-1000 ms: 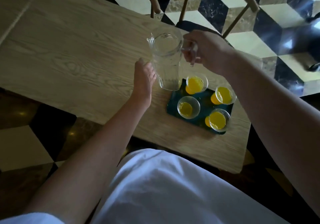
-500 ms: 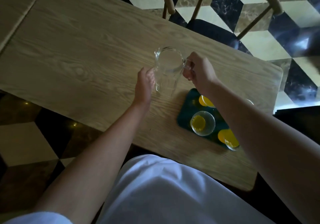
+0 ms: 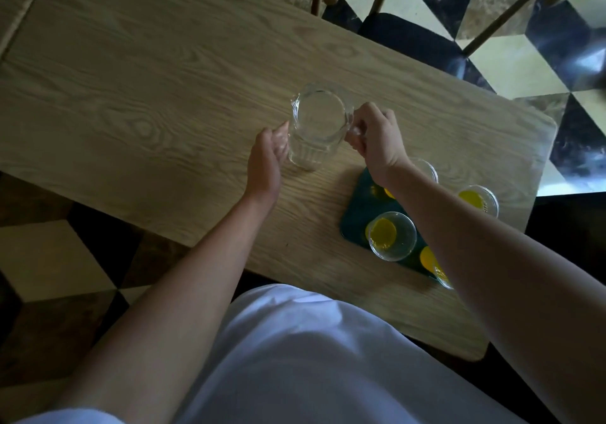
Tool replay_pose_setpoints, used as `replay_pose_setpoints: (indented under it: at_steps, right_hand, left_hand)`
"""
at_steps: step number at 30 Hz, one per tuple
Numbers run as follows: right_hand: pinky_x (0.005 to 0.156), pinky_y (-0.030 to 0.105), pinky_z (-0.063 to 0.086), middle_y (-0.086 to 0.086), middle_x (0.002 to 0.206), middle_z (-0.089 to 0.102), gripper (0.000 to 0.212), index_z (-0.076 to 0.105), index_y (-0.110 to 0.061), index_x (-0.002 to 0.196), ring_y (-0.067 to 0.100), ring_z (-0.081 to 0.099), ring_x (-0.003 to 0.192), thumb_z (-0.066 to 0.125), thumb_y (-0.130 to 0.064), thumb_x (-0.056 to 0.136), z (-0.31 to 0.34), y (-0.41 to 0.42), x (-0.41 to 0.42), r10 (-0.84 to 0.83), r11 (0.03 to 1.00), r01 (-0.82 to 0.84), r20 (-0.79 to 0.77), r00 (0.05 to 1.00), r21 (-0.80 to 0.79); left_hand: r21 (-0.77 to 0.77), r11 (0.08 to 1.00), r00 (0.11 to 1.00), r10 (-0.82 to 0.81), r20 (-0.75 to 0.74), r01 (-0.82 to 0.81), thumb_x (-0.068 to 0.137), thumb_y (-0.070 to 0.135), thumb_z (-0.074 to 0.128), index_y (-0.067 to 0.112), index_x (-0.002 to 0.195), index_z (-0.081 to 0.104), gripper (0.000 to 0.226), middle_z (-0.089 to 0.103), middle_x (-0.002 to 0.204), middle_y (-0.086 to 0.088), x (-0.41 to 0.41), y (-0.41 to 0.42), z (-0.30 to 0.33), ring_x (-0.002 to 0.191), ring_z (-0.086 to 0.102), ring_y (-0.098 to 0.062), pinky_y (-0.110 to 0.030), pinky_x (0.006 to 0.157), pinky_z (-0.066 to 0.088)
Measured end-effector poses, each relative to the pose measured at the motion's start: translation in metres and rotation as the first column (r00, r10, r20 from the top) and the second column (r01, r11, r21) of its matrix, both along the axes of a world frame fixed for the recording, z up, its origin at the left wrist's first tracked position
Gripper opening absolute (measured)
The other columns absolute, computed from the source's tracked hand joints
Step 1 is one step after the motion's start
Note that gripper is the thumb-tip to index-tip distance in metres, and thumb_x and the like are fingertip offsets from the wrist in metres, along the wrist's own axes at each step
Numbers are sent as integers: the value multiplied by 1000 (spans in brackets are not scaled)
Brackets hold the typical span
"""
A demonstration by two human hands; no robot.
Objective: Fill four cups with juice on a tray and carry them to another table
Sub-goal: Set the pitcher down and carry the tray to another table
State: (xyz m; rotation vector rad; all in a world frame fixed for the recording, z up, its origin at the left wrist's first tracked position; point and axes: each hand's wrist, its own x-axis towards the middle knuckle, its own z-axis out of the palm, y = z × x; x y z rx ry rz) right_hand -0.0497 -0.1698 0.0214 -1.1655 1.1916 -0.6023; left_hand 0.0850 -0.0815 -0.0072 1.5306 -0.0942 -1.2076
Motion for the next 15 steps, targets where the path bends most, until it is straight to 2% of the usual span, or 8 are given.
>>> replay_pose_setpoints:
  at_steps: [7, 10, 12, 15]
  right_hand:
    - [53, 32, 27, 4, 51, 35, 34, 35, -20, 46, 19, 29, 56, 40, -20, 79, 0, -7, 4, -14, 1000, 14, -64, 998, -2]
    - [58, 34, 32, 5, 55, 42, 31, 39, -18, 50, 22, 35, 62, 41, -23, 80, 2, -5, 4, -8, 1000, 4, -131, 991, -27]
    - [62, 34, 37, 2, 57, 52, 33, 44, -19, 52, 21, 43, 63, 42, -27, 84, 4, -7, 2, 19, 998, -30, -218, 976, -49]
    - [65, 34, 40, 0, 71, 61, 32, 53, -18, 62, 17, 48, 67, 43, -31, 90, 11, -10, -2, 69, 993, -96, -339, 938, -64]
  left_hand:
    - [-10, 1000, 1000, -12, 4, 12, 107, 32, 25, 3, 131, 57, 50, 58, 140, -11, 7, -4, -5, 131, 53, -16, -30, 111, 41]
    - [10, 999, 999, -40, 33, 40, 107, 32, 25, 2, 132, 56, 50, 57, 140, -12, 8, -7, -3, 134, 51, -20, -31, 110, 41]
    - [42, 995, 994, -92, 64, 90, 107, 31, 25, -1, 133, 54, 51, 54, 143, -18, 11, -10, 2, 136, 48, -25, -33, 109, 40]
    - [67, 971, 957, -237, 167, 229, 108, 32, 20, -1, 135, 53, 54, 59, 136, -11, 16, -13, 14, 130, 53, -19, -31, 104, 43]
